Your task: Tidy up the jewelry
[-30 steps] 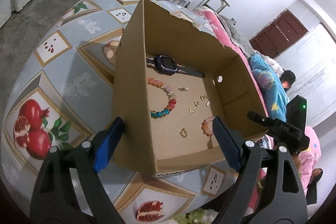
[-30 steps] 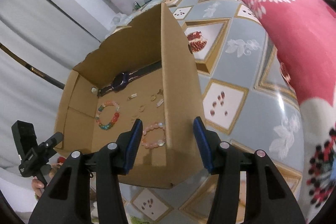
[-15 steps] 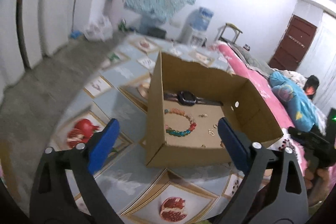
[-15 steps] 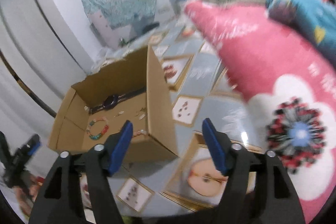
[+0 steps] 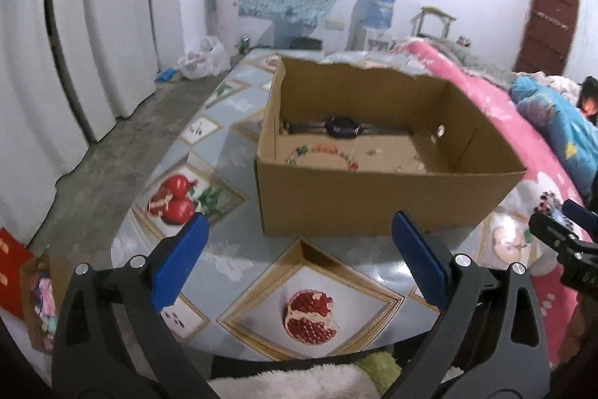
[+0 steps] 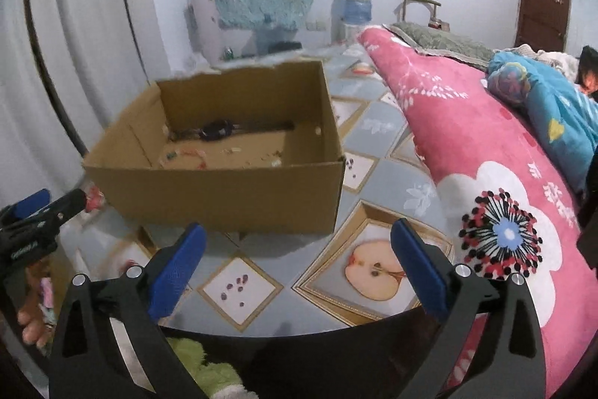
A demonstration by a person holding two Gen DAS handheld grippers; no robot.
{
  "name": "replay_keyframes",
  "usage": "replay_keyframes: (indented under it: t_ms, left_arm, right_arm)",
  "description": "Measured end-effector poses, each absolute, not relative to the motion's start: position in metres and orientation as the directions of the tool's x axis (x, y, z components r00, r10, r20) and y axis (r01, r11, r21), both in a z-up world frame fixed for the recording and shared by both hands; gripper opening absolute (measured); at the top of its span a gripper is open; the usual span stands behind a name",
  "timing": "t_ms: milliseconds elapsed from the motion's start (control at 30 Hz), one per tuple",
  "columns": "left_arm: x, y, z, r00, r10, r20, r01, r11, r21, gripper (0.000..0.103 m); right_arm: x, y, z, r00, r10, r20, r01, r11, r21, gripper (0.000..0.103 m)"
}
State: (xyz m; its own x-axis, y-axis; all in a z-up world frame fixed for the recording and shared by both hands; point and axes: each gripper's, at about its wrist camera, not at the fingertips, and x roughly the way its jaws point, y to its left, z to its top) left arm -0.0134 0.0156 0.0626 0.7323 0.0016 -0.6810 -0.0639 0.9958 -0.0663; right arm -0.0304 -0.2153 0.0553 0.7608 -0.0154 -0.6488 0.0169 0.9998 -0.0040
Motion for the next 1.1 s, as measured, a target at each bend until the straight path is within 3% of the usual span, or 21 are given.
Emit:
replay_keyframes:
  t_ms: [400, 1100]
  left_arm:
    - [0.005, -0.010, 0.039, 0.638, 0.071, -0.767, -0.077, 0.997, 0.029, 0.095]
    - [0.017, -0.019, 0.038, 0.619, 0.042, -0.784, -0.043, 0.999, 0.020, 0.095]
  right_arm:
    - [-0.001, -0.208, 0.036, 0.694, 0.001, -0.720, 0.035, 0.999, 0.035, 0.096]
    - [0.008, -0.200, 0.023, 0.661, 0.006, -0.750, 0.023, 0.999, 0.029, 0.097]
